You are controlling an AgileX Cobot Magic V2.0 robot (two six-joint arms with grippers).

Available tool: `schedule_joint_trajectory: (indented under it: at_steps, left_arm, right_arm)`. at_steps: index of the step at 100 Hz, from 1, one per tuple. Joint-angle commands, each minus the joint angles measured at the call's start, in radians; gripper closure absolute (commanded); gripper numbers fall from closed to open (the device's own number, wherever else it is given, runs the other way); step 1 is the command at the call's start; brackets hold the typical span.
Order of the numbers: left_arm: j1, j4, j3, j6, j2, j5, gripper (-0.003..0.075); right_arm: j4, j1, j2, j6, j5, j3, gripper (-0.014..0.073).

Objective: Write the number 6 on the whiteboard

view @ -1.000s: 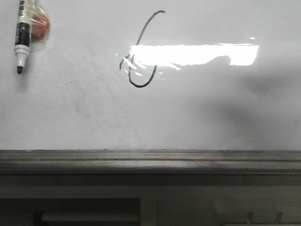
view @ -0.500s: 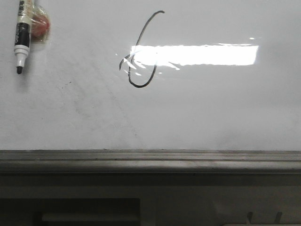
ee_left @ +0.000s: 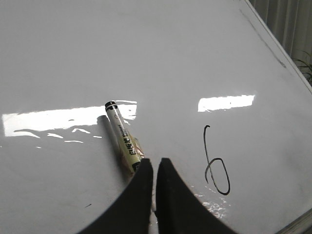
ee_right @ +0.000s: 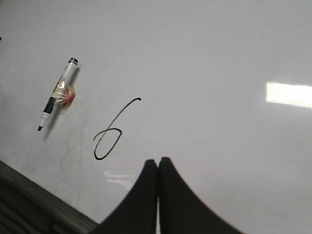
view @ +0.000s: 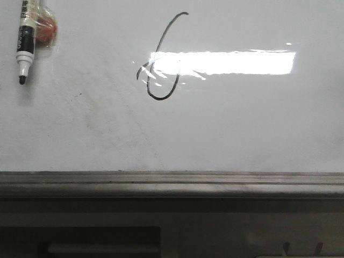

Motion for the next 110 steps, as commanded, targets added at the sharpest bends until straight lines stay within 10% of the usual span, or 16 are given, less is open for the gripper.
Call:
schedule_joint_trajectory:
  at_steps: [1, 110]
  left_arm:
    - [0.000, -0.003, -0.026, 0.002, 0.009, -0.019, 0.0740]
    - [0.000, -0.008, -0.020, 0.002, 0.009, -0.082, 0.0740]
  right_arm:
    - [0.013, -0.004, 0.013, -0.014, -0.070, -0.024, 0.0659]
    - [0.013, -0.004, 0.013, -0.014, -0.070, -0.024, 0.0659]
